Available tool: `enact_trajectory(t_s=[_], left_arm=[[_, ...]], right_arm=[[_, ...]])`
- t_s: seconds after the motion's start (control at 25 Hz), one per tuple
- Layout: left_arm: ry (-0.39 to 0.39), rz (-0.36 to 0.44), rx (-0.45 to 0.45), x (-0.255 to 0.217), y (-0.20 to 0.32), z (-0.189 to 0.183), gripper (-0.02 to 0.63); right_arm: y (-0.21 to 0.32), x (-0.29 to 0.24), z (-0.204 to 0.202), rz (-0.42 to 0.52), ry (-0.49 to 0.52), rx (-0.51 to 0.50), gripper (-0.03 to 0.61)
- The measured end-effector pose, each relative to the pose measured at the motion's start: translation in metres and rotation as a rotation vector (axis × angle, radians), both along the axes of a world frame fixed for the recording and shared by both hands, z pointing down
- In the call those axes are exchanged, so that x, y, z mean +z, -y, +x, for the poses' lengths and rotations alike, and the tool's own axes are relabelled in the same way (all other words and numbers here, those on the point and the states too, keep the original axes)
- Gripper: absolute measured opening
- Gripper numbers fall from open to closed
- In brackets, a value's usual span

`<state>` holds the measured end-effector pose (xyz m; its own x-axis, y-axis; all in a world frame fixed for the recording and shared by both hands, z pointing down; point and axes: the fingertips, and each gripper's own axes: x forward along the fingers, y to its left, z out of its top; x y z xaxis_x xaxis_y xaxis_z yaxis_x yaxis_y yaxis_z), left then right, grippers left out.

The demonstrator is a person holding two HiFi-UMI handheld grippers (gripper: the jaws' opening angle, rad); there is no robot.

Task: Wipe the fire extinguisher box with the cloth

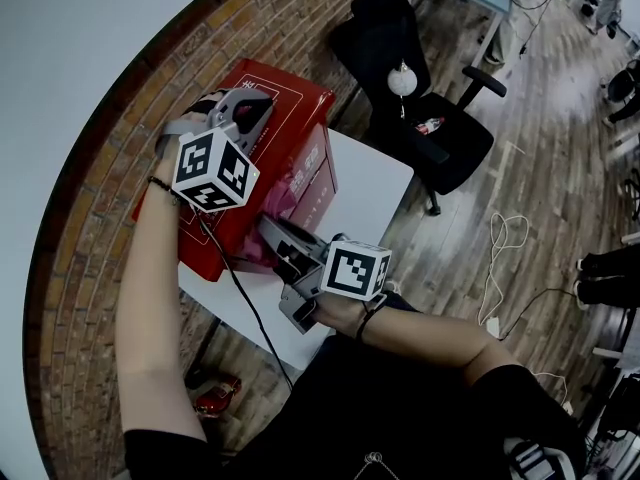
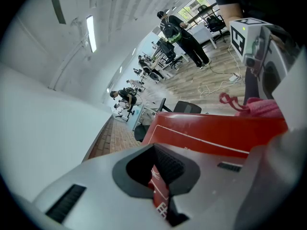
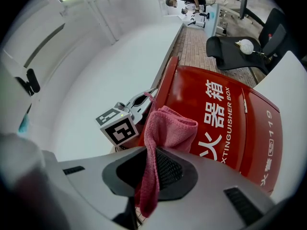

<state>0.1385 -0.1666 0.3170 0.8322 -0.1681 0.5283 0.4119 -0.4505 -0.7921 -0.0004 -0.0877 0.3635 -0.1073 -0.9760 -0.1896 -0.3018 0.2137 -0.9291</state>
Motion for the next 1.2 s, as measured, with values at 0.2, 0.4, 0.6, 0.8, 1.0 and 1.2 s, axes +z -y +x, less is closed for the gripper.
enact_trajectory(t_s=[0.2, 0.4, 0.6, 0.8, 1.0, 1.2], left_arm=[[0.006, -0.002, -0.001, 0.001, 0.0, 0.001, 0.025], [0.009, -0.003, -0.001, 0.001, 0.001, 0.001, 0.025], [0.008, -0.002, 0.0, 0.002, 0.001, 0.0, 0.025], [0.005, -0.002, 0.001, 0.001, 0.0, 0.0, 0.025], [0.003, -0.001, 0.002, 0.001, 0.001, 0.0, 0.025], [-0.004, -0.001, 0.003, 0.0, 0.001, 0.0, 0.025]], right_arm=[[0.0, 0.008, -0.007, -0.016, -0.012, 0.011, 0.061], [0.002, 0.022, -0.003, -0.038, -0.01, 0.024, 0.062], [0.003, 0.041, -0.001, -0.061, -0.014, 0.039, 0.062], [0.003, 0.059, 0.004, -0.088, -0.024, 0.058, 0.063], [0.004, 0.087, 0.01, -0.155, -0.009, 0.083, 0.063], [0.005, 0.111, 0.014, -0.202, -0.013, 0.098, 0.062]])
